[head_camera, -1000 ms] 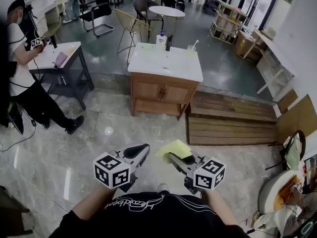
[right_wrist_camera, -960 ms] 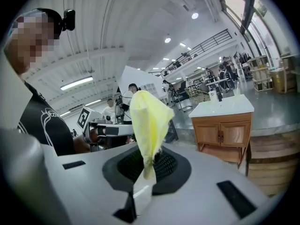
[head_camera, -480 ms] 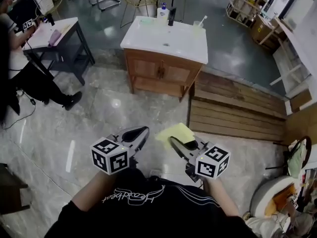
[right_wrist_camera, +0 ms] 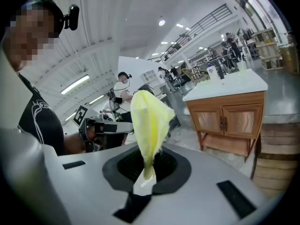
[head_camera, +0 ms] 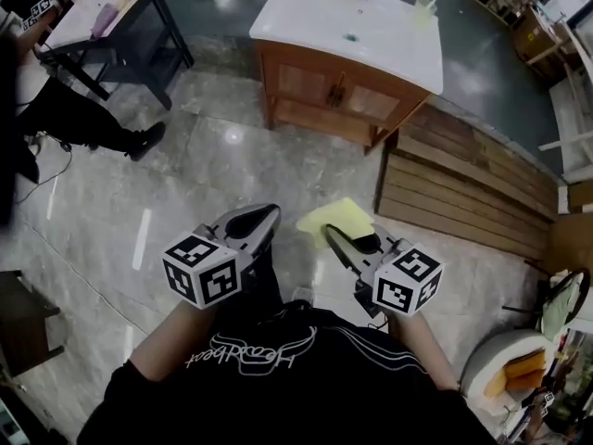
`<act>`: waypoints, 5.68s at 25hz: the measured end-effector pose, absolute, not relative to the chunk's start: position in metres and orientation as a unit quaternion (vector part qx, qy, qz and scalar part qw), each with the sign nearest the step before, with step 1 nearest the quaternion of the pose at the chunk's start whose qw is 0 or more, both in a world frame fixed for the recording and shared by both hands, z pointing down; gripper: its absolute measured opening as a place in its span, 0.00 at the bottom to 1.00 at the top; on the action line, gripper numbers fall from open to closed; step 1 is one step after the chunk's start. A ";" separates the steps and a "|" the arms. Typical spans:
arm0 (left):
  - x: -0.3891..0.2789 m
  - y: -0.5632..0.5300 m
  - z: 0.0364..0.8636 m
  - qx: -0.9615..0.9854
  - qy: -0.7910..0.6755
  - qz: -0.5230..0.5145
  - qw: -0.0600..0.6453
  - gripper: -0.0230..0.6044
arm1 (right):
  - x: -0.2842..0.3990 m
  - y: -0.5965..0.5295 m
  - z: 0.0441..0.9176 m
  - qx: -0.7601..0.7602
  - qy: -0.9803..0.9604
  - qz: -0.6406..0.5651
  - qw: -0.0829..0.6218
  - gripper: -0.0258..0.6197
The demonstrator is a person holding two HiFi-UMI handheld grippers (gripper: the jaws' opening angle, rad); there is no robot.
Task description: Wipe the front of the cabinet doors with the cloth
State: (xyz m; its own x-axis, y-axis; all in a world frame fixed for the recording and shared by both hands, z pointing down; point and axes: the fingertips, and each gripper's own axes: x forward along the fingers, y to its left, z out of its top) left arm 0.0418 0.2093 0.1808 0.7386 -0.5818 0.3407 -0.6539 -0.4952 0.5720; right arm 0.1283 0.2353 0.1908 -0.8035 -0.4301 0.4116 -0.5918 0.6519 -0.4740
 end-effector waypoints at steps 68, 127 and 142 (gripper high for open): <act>-0.088 -0.158 0.429 0.836 -0.337 0.121 0.417 0.05 | -0.034 -0.268 0.481 0.454 -0.815 0.250 0.257 0.10; 0.038 -0.115 0.455 0.866 -0.203 0.196 0.414 0.05 | 0.218 -0.217 0.483 0.640 -0.689 0.287 0.181 0.10; 0.007 -0.122 0.471 0.848 -0.243 0.188 0.432 0.05 | 0.210 -0.197 0.472 0.632 -0.703 0.262 0.196 0.10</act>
State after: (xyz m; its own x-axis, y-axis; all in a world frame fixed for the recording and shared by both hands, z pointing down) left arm 0.0068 -0.1224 0.4707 0.8120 -0.2496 0.5277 -0.5735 -0.5097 0.6413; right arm 0.2104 -0.1972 0.4722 -0.1253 -0.7856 0.6059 -0.9906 0.0648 -0.1208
